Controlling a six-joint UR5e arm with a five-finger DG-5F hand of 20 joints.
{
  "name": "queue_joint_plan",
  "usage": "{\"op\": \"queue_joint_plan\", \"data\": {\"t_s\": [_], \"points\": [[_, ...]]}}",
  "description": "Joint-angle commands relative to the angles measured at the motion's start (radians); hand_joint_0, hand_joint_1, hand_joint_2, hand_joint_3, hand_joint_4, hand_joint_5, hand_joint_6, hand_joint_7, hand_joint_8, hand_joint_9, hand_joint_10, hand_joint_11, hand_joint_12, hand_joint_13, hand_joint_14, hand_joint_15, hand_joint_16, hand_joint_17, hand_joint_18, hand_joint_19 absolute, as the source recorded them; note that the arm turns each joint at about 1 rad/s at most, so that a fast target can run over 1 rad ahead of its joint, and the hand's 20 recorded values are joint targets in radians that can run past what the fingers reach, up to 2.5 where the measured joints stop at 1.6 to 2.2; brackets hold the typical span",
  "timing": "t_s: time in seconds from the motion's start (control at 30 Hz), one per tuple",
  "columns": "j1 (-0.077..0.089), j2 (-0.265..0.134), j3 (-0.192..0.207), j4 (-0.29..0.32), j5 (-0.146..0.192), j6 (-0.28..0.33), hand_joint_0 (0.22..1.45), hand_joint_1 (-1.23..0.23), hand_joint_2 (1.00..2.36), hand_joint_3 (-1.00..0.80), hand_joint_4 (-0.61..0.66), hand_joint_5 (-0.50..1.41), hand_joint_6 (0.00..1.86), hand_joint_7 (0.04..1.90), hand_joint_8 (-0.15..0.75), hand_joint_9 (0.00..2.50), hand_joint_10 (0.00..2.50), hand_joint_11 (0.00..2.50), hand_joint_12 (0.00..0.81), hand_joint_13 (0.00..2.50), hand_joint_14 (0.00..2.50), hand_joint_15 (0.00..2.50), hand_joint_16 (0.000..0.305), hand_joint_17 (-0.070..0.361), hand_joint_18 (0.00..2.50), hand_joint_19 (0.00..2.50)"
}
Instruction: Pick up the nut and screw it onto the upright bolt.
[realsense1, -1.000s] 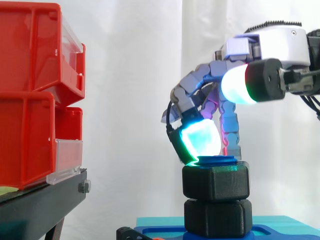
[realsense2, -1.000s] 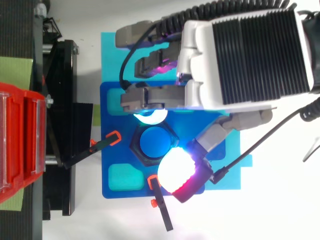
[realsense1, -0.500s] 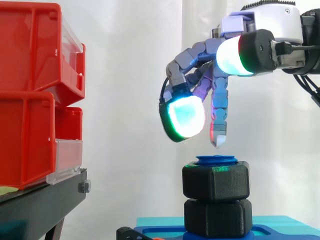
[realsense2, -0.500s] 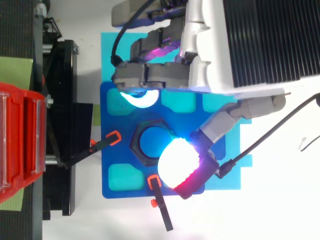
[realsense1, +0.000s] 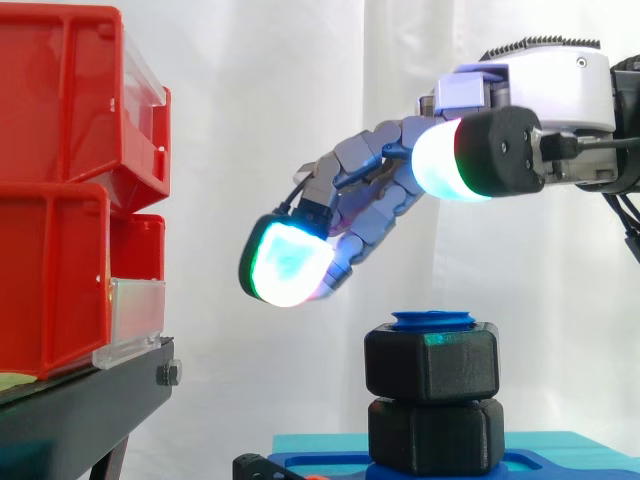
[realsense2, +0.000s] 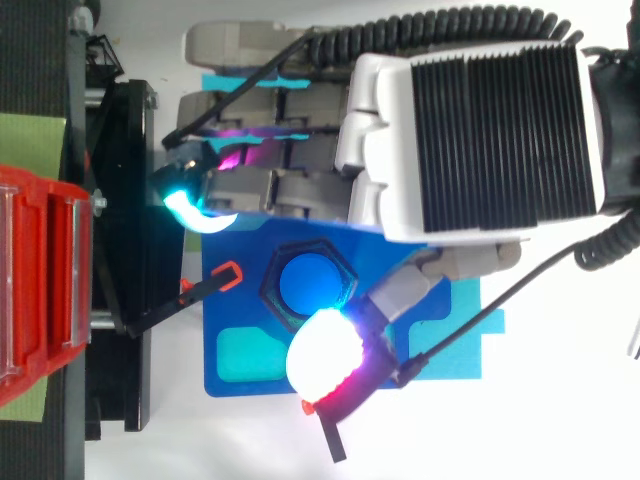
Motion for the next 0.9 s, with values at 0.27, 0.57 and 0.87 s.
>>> {"op": "queue_joint_plan", "data": {"t_s": [0.27, 0.57, 0.87], "points": [[0.017, 0.0, -0.002, -0.004, 0.022, 0.002, 0.47, 0.02, 1.0, -0.5, 0.2, -0.18, 0.5, 0.55, 0.2, 0.29, 0.0, 0.0, 0.338, 0.03, 0.0, 0.0, 0.041, 0.092, 0.0, 0.0], [0.032, 0.0, -0.002, -0.069, 0.022, -0.021, 0.46, 0.05, 1.0, -0.5, 0.17, -0.2, 0.5, 0.56, 0.19, 0.15, 0.0, 0.0, 0.348, 0.0, 0.0, 0.0, 0.044, 0.098, 0.0, 0.0], [0.043, 0.003, -0.002, -0.184, 0.019, -0.093, 0.47, 0.01, 1.0, -0.5, 0.15, -0.17, 0.5, 0.58, 0.205, 0.26, 0.0, 0.0, 0.342, 0.0, 0.0, 0.0, 0.043, 0.097, 0.0, 0.0]]}}
